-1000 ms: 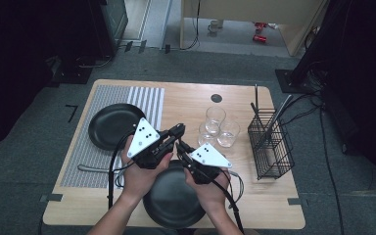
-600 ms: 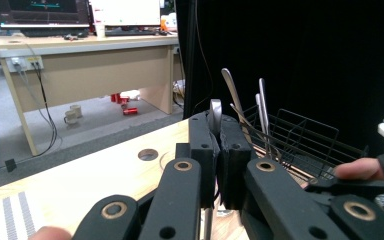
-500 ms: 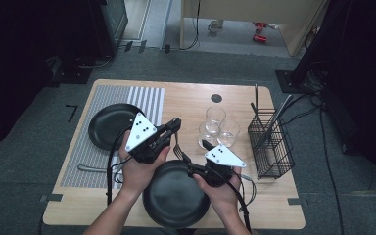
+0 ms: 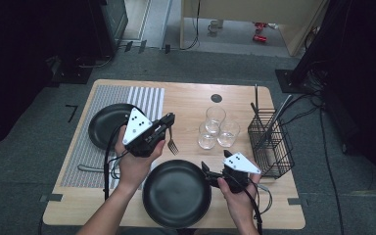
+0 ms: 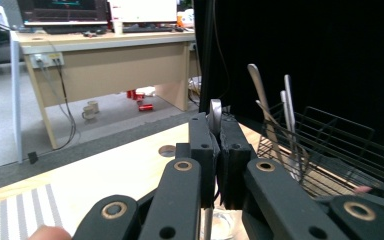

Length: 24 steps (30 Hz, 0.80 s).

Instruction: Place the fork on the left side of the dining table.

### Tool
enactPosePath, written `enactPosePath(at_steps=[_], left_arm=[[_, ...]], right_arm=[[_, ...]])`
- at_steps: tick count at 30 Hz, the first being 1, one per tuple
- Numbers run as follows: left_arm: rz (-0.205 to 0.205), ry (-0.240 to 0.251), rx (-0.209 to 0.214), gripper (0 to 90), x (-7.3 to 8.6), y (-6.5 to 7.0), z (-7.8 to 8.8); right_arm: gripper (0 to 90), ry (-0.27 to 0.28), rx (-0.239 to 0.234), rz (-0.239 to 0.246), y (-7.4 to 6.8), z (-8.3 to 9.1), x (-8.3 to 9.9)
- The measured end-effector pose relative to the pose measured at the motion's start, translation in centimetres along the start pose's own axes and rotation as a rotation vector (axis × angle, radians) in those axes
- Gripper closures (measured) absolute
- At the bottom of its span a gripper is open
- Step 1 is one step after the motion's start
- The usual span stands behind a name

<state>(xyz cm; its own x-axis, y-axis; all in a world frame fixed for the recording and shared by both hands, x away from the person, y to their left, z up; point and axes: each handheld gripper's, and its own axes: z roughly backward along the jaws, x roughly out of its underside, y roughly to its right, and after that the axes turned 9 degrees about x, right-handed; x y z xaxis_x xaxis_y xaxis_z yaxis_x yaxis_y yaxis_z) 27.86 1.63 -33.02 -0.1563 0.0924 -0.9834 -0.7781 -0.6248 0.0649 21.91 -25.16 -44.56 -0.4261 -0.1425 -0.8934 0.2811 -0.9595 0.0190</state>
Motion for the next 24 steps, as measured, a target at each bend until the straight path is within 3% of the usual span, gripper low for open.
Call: enactPosePath(at_steps=[7, 15, 20, 24], left_arm=[[0.006, 0.006, -0.029, 88.6, -0.2, -1.3, -0.2], [0.022, 0.008, -0.053, 88.6, -0.3, -2.9, -0.7], [0.012, 0.014, -0.087, 88.7, -0.4, -3.9, -1.2], [0.029, 0.037, -0.105, 88.6, -0.7, -5.1, -1.7]], right_arm=[[15.4, -0.052, 0.052, -0.016, 2.0, 0.3, 2.8], [16.0, -0.139, 0.088, -0.061, 3.3, 0.2, 6.4], [16.6, -0.180, 0.110, -0.087, 4.3, 0.0, 7.5], [16.3, -0.225, 0.113, -0.092, 4.8, -0.4, 8.0]])
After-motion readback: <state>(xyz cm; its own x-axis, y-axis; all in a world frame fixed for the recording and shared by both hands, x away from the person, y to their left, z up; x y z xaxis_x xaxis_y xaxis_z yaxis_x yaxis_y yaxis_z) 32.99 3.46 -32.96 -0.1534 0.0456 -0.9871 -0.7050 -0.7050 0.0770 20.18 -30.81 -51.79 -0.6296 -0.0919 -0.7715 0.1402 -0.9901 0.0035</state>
